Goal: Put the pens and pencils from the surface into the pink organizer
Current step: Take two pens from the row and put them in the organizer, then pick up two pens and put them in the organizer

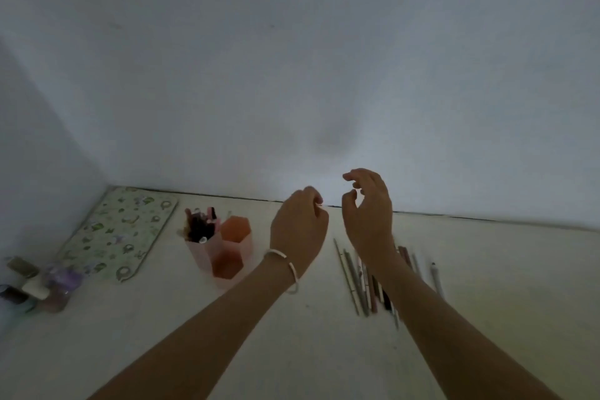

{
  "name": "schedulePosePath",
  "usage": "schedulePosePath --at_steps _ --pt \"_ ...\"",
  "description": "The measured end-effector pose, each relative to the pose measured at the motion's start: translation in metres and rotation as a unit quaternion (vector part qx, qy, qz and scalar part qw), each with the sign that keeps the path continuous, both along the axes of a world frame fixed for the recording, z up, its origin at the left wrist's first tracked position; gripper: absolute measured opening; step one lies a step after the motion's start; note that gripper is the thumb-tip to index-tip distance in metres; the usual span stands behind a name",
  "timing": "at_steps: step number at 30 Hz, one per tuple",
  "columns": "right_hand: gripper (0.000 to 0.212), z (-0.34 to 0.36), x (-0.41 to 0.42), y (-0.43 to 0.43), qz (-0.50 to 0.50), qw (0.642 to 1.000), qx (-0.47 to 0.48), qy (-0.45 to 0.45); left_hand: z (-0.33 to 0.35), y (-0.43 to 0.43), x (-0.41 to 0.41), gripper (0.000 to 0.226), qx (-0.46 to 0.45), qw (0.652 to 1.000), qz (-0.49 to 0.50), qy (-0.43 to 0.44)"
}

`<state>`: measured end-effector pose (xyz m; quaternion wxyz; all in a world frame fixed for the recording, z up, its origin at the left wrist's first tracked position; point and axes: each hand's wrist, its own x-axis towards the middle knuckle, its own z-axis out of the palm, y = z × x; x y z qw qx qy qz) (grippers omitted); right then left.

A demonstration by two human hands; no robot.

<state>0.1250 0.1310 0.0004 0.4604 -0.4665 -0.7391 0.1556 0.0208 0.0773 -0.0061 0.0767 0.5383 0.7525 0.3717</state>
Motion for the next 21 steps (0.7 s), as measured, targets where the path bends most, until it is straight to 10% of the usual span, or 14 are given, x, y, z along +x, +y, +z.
schedulePosePath --at_steps 3,8,16,21 --pt "0.031 -0.008 0.041 0.009 -0.038 0.998 -0.036 -0.021 -0.043 0.020 0.038 0.023 -0.248 0.967 -0.007 -0.062" --pt "0.026 -0.032 0.081 0.004 -0.049 0.995 -0.076 -0.039 -0.089 0.027 0.069 0.031 -0.355 0.933 0.013 -0.065" --pt "0.024 -0.051 0.111 -0.007 -0.068 0.987 -0.138 -0.050 -0.095 0.029 0.083 0.017 -0.366 0.930 0.016 0.013" --pt "0.017 -0.065 0.099 -0.003 -0.042 0.974 -0.191 -0.118 -0.052 0.032 0.055 0.017 -0.189 0.977 0.047 -0.088"
